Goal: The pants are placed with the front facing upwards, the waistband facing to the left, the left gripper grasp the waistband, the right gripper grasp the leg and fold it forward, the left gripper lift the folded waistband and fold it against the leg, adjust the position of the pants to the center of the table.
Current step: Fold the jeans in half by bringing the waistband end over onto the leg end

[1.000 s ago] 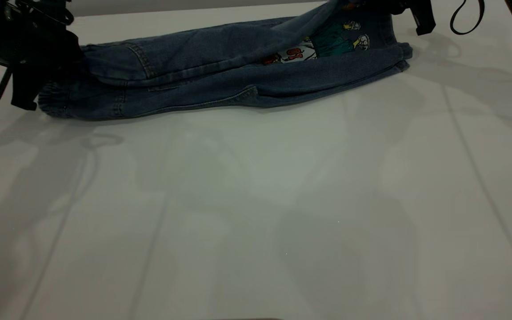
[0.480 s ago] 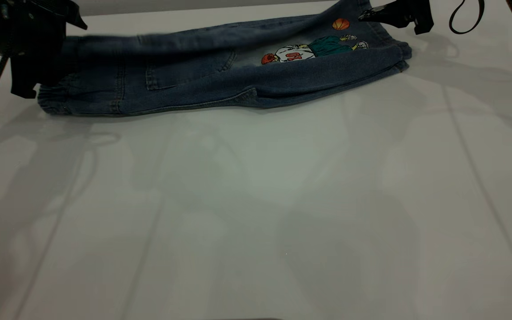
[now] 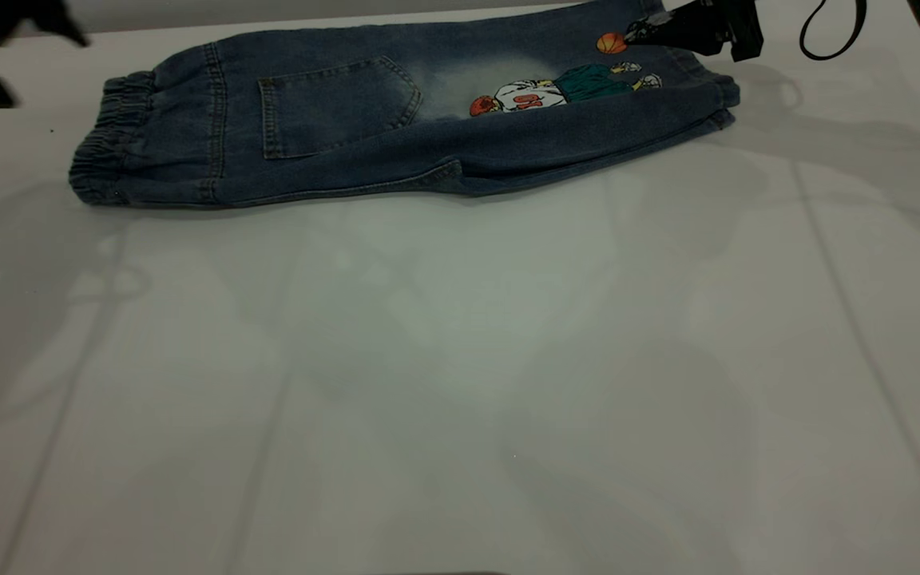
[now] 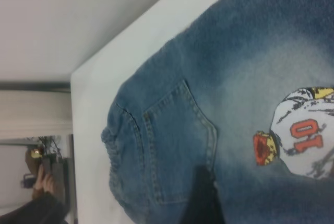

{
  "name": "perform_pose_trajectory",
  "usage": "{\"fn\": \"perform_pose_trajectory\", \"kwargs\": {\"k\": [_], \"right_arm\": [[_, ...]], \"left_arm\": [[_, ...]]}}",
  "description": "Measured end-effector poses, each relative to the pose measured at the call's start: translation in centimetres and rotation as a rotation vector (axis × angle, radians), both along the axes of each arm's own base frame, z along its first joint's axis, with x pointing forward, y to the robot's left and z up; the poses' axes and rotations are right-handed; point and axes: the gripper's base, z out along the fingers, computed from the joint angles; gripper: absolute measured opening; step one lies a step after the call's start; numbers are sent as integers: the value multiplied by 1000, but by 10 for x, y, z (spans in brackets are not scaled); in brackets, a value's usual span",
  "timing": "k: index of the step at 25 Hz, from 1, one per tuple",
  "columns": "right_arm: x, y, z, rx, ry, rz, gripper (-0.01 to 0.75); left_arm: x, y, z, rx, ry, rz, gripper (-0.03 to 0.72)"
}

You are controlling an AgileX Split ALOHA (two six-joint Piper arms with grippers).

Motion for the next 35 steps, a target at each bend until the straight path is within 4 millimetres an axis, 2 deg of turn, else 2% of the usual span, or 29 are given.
{"fn": "perform_pose_trajectory", "kwargs": {"k": [4, 10, 16, 25, 30, 35], "right_arm": [[-1, 0, 0, -7, 0, 11, 494], [-1, 0, -1, -9, -1, 12, 494], [-2, 1, -1, -14, -2, 36, 494], [-5, 11, -2, -25, -2, 73, 494], [-7, 16, -3, -49, -2, 107, 494], [-7, 16, -3, -50, -2, 109, 494]], "left_arm": [[-10, 9, 11, 135, 75, 6, 549], [-13, 12, 10, 289, 115, -85, 519], [-27, 26, 3, 502, 314, -121, 517], [-42, 27, -8, 347, 486, -241, 517], [-42, 51, -21, 164, 490, -202, 517], [-32, 71, -22, 15, 412, -205, 516]]}}
